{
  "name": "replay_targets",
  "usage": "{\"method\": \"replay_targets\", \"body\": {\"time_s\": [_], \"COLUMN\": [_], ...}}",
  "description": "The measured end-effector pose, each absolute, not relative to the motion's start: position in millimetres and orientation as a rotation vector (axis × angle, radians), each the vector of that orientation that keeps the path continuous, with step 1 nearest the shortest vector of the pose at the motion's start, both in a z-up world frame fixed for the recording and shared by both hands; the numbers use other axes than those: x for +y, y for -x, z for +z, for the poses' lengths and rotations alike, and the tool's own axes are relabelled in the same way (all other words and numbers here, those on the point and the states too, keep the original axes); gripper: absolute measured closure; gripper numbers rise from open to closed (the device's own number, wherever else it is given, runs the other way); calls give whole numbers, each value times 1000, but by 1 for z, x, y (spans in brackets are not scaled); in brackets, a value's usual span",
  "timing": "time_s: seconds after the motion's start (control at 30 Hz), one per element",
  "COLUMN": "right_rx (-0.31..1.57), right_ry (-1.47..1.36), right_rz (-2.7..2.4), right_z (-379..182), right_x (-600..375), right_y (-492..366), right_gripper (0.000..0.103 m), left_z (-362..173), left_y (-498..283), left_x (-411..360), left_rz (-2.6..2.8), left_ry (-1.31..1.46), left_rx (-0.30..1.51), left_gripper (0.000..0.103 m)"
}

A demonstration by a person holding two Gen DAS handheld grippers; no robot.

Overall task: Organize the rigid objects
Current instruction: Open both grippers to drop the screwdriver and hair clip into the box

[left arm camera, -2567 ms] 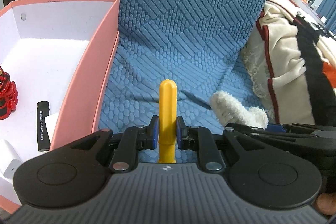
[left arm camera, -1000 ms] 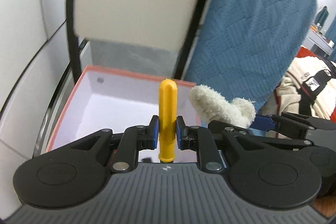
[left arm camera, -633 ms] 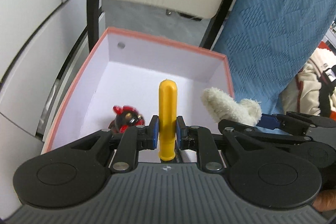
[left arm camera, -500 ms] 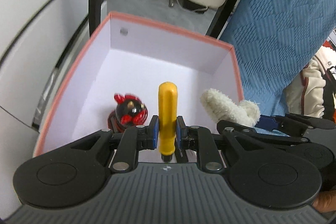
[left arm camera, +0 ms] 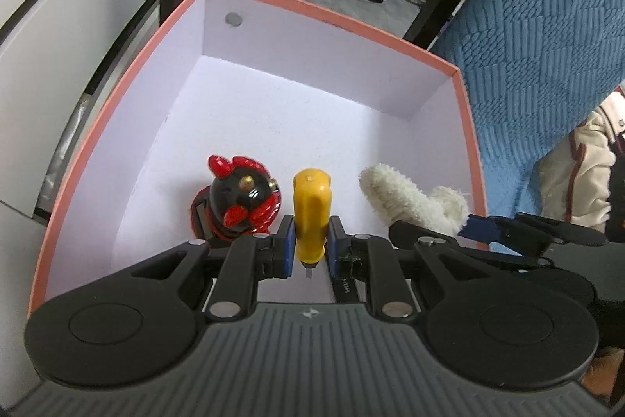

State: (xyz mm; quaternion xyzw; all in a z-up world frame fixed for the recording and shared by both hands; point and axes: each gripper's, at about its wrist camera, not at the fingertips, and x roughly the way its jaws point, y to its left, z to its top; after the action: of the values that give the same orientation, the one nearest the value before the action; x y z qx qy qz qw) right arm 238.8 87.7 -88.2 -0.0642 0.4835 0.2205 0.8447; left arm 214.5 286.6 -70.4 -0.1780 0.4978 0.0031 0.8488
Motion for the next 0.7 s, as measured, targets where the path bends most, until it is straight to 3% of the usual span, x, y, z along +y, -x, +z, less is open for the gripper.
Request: {"method": "replay_targets", "body": {"time_s": [0.17, 0.3, 0.7], "right_rx": [1016, 1012, 829], "right_ry": [140, 131, 104], "right_rz": [454, 463, 518], "right_z": [-87, -81, -3], "right_x": [84, 83, 62], "right_y": [-245, -244, -204], "right_gripper": [49, 28, 28], "left_z": [-64, -56, 32], "left_y": [-217, -214, -161], "left_x": [285, 286, 262], "left_rz": [4, 9, 7], "left_ry": [360, 371, 299], "left_rx": [1025, 1012, 779], "left_gripper": [82, 82, 79]}}
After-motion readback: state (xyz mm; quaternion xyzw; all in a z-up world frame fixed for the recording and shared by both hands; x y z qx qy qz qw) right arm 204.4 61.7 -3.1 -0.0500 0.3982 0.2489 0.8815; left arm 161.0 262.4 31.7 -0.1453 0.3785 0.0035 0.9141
